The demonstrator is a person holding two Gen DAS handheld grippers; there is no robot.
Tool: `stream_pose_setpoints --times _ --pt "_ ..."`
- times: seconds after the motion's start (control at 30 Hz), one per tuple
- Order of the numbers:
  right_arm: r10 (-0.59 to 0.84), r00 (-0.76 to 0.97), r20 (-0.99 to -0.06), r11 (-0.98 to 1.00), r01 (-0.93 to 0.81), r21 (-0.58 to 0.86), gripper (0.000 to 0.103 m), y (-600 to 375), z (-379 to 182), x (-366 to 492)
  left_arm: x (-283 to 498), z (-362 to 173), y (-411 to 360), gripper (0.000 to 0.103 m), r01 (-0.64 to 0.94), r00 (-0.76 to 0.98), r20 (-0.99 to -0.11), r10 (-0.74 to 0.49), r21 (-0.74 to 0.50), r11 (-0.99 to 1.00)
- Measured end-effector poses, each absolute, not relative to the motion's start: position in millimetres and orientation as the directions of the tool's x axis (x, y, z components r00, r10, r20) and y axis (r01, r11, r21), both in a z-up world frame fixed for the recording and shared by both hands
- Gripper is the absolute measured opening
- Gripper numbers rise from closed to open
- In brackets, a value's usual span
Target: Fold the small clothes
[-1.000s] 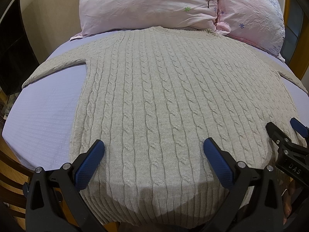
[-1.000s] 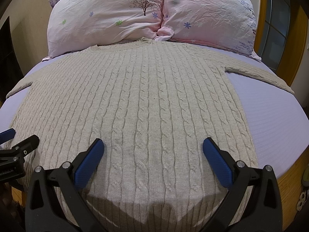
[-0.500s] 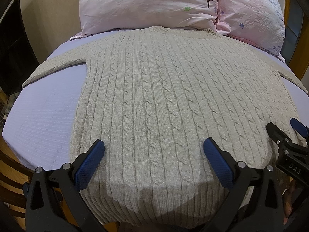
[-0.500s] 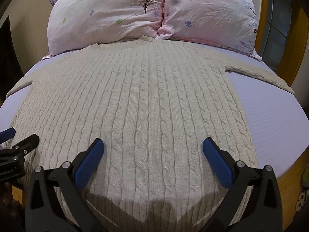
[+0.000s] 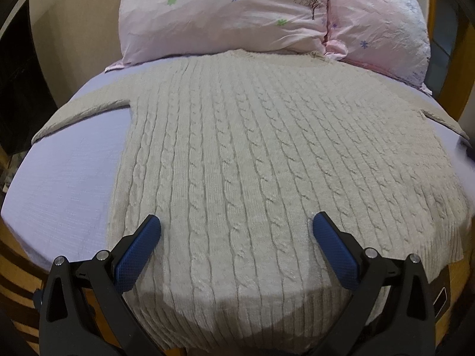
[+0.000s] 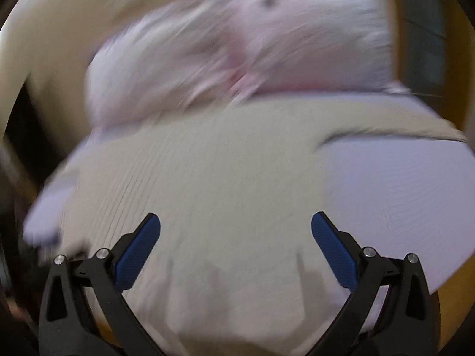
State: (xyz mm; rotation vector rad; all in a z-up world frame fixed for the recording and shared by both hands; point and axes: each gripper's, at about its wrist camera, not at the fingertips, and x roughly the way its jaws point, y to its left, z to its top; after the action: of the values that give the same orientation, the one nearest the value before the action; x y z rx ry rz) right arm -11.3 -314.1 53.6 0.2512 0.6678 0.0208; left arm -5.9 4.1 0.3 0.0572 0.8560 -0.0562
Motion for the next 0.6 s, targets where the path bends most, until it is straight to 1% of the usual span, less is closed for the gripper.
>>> stream_pose_setpoints --times 0.07,0.1,0.13,0.17,0.2,0.23,0.3,0.37,0.47,0.5,0.53,0.57,0.6 --pt "0.034 0.805 -0.593 0.94 0.176 0.292 0.101 -364.1 64.0 1.7 -2.4 1.7 7.1 0.102 0.087 0.664 -0.747 -0.047 0.015 0.996" --pt "0.022 0.808 -0.589 0.897 0.245 0.369 0.101 -405.6 64.9 14.9 0.9 4.4 11.3 0.102 0.098 0.674 -0.735 -0.073 -0.008 0.995" --pt "0.021 0.804 -0.594 0.861 0.287 0.42 0.098 -431.4 63.2 23.7 3.5 7.7 16.7 0.102 0.105 0.686 -0.72 -0.1 -0.038 0.994" --pt "0.024 0.794 -0.607 0.811 0.339 0.476 0.088 -461.5 58.9 35.5 5.8 11.4 22.6 0.102 0.109 0.698 -0.706 -0.125 -0.068 0.992" --pt "0.027 0.777 -0.628 0.738 0.409 0.537 0.075 -499.6 50.5 51.0 9.3 17.5 31.9 0.102 0.11 0.715 -0.682 -0.152 -0.105 0.988" --pt "0.022 0.76 -0.65 0.682 0.463 0.566 0.066 -527.5 44.3 63.5 12.7 22.8 39.2 0.102 0.106 0.73 -0.664 -0.162 -0.124 0.987" --pt "-0.027 0.726 -0.688 0.594 0.565 0.573 0.063 -572.4 33.9 81.6 21.2 34.7 56.6 0.102 0.081 0.759 -0.633 -0.151 -0.138 0.987" --pt "-0.07 0.702 -0.709 0.521 0.631 0.574 0.061 -604.3 24.9 89.6 29.0 41.9 75.1 0.102 0.047 0.777 -0.616 -0.13 -0.149 0.988" --pt "-0.069 0.665 -0.744 0.401 0.701 0.59 0.055 -636.5 3.0 96.6 41.4 49.6 108.4 0.102 -0.017 0.801 -0.592 -0.095 -0.18 0.983" --pt "-0.071 0.672 -0.737 0.368 0.705 0.607 0.05 -642.4 -4.2 96.6 47.2 50.8 121.8 0.102 -0.053 0.805 -0.588 -0.072 -0.193 0.98" --pt "-0.091 0.682 -0.726 0.353 0.704 0.616 0.047 -646.7 -6.2 94.6 53.1 51.3 135.1 0.102 -0.088 0.809 -0.586 -0.051 -0.207 0.974" --pt "-0.099 0.687 -0.719 0.342 0.702 0.624 0.047 -650.0 -8.0 96.5 55.9 51.1 142.7 0.102 -0.108 0.811 -0.584 -0.04 -0.217 0.97" --pt "-0.106 0.71 -0.697 0.334 0.685 0.647 0.044 -655.1 -10.8 98.9 60.4 51.1 155.9 0.102 -0.145 0.814 -0.58 -0.019 -0.236 0.961"
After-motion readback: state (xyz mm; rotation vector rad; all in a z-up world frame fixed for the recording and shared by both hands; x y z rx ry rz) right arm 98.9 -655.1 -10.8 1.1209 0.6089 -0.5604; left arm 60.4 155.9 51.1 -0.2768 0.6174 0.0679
